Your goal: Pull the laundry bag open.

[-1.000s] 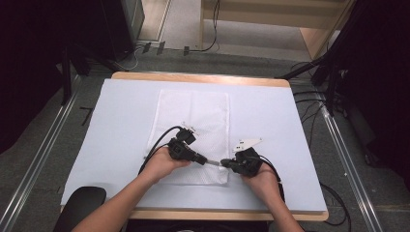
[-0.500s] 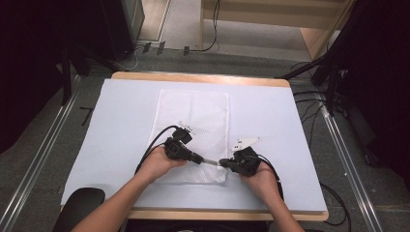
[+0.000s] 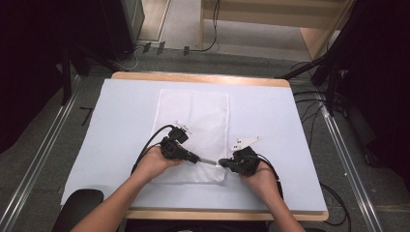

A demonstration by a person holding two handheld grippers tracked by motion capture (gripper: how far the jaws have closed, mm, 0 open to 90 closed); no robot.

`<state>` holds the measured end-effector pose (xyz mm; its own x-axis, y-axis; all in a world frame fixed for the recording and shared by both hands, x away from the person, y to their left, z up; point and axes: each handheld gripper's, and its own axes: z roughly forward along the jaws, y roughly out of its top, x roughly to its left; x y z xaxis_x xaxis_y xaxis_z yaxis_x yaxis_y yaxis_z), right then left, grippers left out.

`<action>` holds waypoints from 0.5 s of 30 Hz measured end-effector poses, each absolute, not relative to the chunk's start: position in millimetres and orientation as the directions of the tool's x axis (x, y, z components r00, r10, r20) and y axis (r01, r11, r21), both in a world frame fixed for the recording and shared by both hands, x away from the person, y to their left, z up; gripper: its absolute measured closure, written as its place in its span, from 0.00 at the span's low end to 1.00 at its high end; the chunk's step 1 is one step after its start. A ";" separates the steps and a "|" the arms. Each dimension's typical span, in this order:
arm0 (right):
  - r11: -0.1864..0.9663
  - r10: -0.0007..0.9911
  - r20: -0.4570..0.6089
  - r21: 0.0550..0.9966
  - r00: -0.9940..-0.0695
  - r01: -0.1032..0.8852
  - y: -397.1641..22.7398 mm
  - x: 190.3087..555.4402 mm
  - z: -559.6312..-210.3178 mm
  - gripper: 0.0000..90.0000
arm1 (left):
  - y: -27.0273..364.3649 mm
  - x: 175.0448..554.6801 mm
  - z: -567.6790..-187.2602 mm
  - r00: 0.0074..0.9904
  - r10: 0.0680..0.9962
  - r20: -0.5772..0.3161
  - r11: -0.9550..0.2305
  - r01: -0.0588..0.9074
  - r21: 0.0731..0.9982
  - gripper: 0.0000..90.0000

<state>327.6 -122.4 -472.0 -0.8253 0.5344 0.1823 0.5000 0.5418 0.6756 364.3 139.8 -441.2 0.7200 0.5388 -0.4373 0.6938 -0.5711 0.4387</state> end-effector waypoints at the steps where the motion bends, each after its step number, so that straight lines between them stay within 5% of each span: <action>1: 0.543 0.533 0.181 0.676 -0.826 0.498 -122.4 327.7 -472.1 1.00 | 142.9 364.6 -440.0 0.714 0.549 -0.434 -0.563 0.700 0.440 0.98; 15: 0.546 0.530 0.183 0.674 -0.828 0.498 -122.6 328.7 -472.0 1.00 | 169.7 363.1 -432.0 0.694 0.565 -0.446 -0.538 0.720 0.438 0.98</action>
